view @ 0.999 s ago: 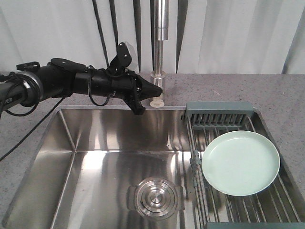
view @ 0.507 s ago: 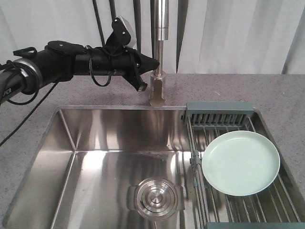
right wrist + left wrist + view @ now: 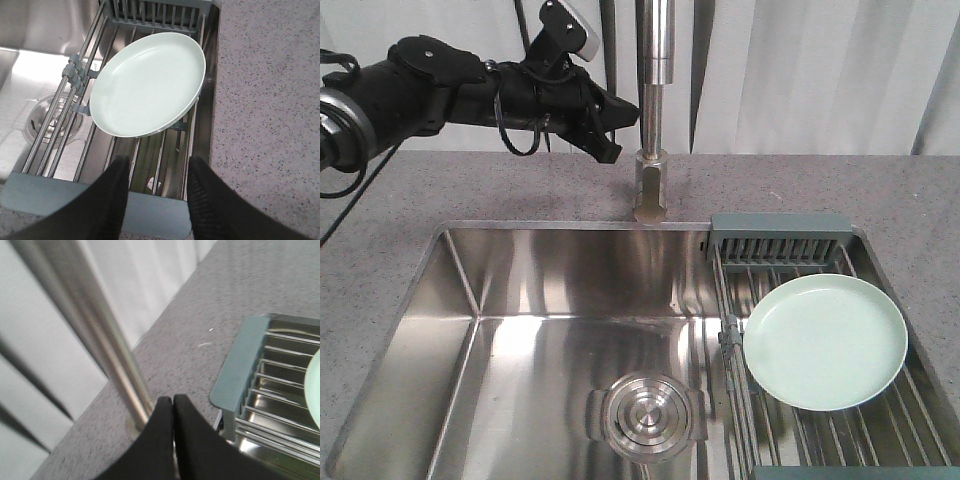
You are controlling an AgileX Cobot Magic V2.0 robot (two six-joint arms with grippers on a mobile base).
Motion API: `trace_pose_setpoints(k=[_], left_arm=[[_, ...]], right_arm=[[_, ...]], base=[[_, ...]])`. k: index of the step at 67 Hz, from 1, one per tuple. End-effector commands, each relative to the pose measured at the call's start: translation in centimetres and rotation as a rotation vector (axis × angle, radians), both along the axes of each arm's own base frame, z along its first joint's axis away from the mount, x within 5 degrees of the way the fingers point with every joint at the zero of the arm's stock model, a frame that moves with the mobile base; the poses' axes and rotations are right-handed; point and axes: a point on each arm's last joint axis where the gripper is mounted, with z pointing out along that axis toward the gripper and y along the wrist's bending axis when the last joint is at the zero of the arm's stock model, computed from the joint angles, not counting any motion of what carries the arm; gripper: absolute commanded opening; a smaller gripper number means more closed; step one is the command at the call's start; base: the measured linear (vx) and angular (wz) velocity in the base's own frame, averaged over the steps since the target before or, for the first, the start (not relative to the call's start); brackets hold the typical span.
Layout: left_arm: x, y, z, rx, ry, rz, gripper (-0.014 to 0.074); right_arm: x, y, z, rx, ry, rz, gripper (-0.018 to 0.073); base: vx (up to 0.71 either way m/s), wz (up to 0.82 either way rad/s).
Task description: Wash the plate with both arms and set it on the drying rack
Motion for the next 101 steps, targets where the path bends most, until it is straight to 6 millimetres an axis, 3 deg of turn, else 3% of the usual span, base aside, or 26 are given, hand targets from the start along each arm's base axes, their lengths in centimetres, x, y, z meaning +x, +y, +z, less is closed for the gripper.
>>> trace_pose_setpoints(k=[1, 14, 33, 40, 55, 85, 101], left_arm=[[-1.7, 1.1, 5.2, -0.057, -0.034, 0.095, -0.0007], [-2.7, 2.4, 6.4, -0.055, 0.105, 0.252, -0.0007], [-4.6, 4.9, 5.7, 0.068, 0.282, 0.490, -0.0007], [-6.5, 5.6, 4.4, 0.062, 0.296, 0.516, -0.0007], [-12.5, 7.9, 1.9, 0.046, 0.262, 0.573, -0.0007], [-23.0, 13.8, 1.1, -0.088, 0.250, 0.743, -0.0007], [-27.4, 15.0, -0.3, -0.103, 0.262, 0.770, -0.0007]], right_arm=[[0.4, 0.0, 1.1, -0.002, -0.068, -0.003, 0.0278], [0.4, 0.0, 1.1, -0.002, -0.068, -0.003, 0.0278], [0.4, 0.0, 1.1, -0.002, -0.068, -0.003, 0.0278], [0.4, 0.0, 1.1, -0.002, -0.068, -0.003, 0.0278], [0.4, 0.0, 1.1, -0.002, -0.067, -0.003, 0.0278], [0.4, 0.0, 1.1, -0.002, -0.067, -0.003, 0.0278], [0.4, 0.0, 1.1, -0.002, -0.067, -0.003, 0.0278]], base=[[0.00, 0.00], [0.00, 0.00], [0.00, 0.00], [0.00, 0.00], [0.00, 0.00], [0.00, 0.00], [0.00, 0.00]])
